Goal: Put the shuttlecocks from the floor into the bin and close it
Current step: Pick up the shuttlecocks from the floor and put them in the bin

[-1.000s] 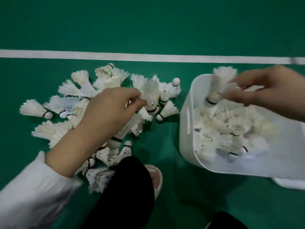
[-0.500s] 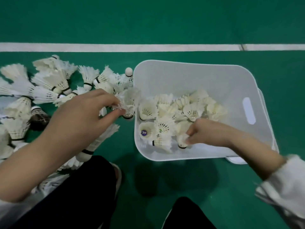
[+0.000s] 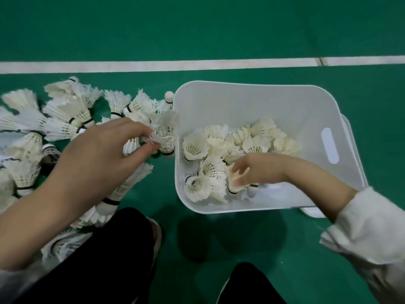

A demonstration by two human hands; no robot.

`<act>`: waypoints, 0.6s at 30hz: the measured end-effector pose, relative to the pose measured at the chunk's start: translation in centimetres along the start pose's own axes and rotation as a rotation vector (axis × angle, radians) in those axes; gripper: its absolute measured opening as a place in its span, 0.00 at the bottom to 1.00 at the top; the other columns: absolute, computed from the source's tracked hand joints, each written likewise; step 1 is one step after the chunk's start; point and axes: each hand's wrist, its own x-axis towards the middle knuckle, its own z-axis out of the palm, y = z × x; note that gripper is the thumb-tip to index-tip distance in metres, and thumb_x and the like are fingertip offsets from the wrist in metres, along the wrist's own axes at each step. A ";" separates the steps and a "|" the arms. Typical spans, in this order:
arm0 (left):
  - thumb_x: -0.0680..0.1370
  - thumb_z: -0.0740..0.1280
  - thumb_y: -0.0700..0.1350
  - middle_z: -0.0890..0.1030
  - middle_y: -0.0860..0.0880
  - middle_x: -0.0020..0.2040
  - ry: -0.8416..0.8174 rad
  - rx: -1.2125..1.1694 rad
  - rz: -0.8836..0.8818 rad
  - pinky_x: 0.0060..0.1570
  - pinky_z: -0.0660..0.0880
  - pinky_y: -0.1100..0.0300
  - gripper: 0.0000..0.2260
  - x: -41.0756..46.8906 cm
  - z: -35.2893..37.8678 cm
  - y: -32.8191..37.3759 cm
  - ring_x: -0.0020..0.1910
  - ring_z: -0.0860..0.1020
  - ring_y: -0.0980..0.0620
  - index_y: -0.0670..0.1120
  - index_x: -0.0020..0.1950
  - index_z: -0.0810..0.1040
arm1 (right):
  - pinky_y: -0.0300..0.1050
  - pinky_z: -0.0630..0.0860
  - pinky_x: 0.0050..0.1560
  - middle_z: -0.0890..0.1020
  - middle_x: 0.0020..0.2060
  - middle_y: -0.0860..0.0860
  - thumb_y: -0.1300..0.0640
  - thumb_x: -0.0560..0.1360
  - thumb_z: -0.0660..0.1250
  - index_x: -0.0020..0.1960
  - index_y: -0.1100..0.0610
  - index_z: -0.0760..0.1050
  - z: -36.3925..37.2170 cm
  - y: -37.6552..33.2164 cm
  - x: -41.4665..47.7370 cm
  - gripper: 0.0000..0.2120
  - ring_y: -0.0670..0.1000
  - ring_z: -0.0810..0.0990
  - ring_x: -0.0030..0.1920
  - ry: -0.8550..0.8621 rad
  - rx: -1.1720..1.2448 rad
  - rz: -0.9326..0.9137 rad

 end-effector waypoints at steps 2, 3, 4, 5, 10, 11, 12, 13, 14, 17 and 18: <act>0.73 0.63 0.57 0.71 0.64 0.37 0.023 -0.022 0.004 0.32 0.63 0.65 0.15 0.2 -0.3 0.0 0.33 0.70 0.68 0.50 0.50 0.79 | 0.38 0.73 0.48 0.80 0.54 0.47 0.50 0.75 0.65 0.58 0.51 0.75 -1.6 -0.7 -1.9 0.13 0.45 0.78 0.44 0.245 0.078 -0.063; 0.73 0.63 0.57 0.72 0.63 0.37 0.031 -0.036 0.009 0.33 0.63 0.66 0.15 0.2 -0.5 0.1 0.34 0.69 0.70 0.49 0.51 0.79 | 0.39 0.76 0.44 0.81 0.50 0.45 0.51 0.75 0.65 0.55 0.50 0.76 -2.4 -1.4 -3.1 0.09 0.44 0.79 0.42 0.408 0.169 -0.112; 0.73 0.63 0.57 0.73 0.61 0.38 0.035 -0.046 0.015 0.33 0.62 0.67 0.15 0.3 -0.7 0.1 0.34 0.69 0.72 0.48 0.51 0.79 | 0.43 0.78 0.43 0.81 0.47 0.42 0.54 0.75 0.66 0.53 0.49 0.77 -3.1 -2.4 -4.3 0.07 0.46 0.80 0.40 0.549 0.300 -0.185; 0.73 0.63 0.56 0.73 0.60 0.40 0.031 -0.052 0.023 0.33 0.62 0.67 0.15 0.3 -0.9 0.2 0.35 0.69 0.73 0.48 0.52 0.79 | 0.44 0.80 0.43 0.81 0.45 0.40 0.56 0.75 0.67 0.53 0.48 0.77 -3.9 -3.5 -5.4 0.08 0.47 0.80 0.40 0.644 0.438 -0.290; 0.74 0.65 0.54 0.73 0.60 0.40 0.012 -0.054 0.057 0.33 0.61 0.67 0.12 0.4 -1.4 0.6 0.36 0.68 0.74 0.49 0.51 0.79 | 0.31 0.75 0.46 0.74 0.60 0.44 0.63 0.72 0.69 0.60 0.50 0.75 -4.3 -9.6 -5.7 0.18 0.38 0.76 0.42 0.589 0.341 -0.688; 0.74 0.64 0.54 0.72 0.62 0.37 0.020 -0.051 0.060 0.32 0.61 0.67 0.11 0.4 -1.5 0.6 0.35 0.68 0.74 0.50 0.50 0.79 | 0.29 0.73 0.46 0.74 0.60 0.46 0.63 0.72 0.69 0.60 0.52 0.75 -3.9 -10.5 -5.0 0.18 0.36 0.75 0.43 0.573 0.261 -0.703; 0.74 0.65 0.54 0.70 0.63 0.35 0.032 -0.053 0.059 0.32 0.60 0.69 0.10 0.4 -1.6 0.6 0.35 0.68 0.74 0.49 0.49 0.79 | 0.29 0.72 0.45 0.75 0.59 0.47 0.62 0.72 0.69 0.59 0.53 0.75 -3.5 -11.2 -4.3 0.17 0.37 0.75 0.43 0.571 0.209 -0.709; 0.74 0.66 0.52 0.69 0.63 0.34 0.045 -0.064 0.054 0.31 0.59 0.71 0.10 0.3 -1.6 0.5 0.35 0.69 0.74 0.48 0.49 0.79 | 0.29 0.72 0.44 0.76 0.56 0.47 0.62 0.72 0.70 0.58 0.54 0.75 -3.3 -11.6 -3.7 0.16 0.39 0.75 0.42 0.578 0.181 -0.707; 0.74 0.66 0.51 0.69 0.64 0.33 0.058 -0.087 0.049 0.30 0.61 0.73 0.09 0.2 -1.7 0.3 0.34 0.69 0.74 0.48 0.50 0.79 | 0.31 0.72 0.44 0.77 0.52 0.48 0.61 0.72 0.70 0.57 0.55 0.75 -3.2 -11.9 -3.2 0.14 0.42 0.76 0.42 0.600 0.163 -0.700; 0.74 0.64 0.55 0.76 0.62 0.40 0.075 -0.239 -0.013 0.30 0.70 0.70 0.16 0.1 -2.0 -0.1 0.28 0.75 0.61 0.54 0.61 0.71 | 0.40 0.74 0.45 0.79 0.44 0.49 0.61 0.73 0.69 0.49 0.57 0.78 -3.7 -11.5 -3.3 0.06 0.46 0.77 0.41 0.722 0.133 -0.651; 0.74 0.63 0.57 0.77 0.62 0.44 0.087 -0.295 -0.055 0.30 0.73 0.65 0.18 0.1 -2.1 -0.3 0.30 0.77 0.56 0.57 0.63 0.67 | 0.41 0.75 0.46 0.79 0.42 0.49 0.60 0.73 0.68 0.47 0.56 0.78 -4.0 -11.0 -3.6 0.03 0.47 0.78 0.41 0.766 0.171 -0.615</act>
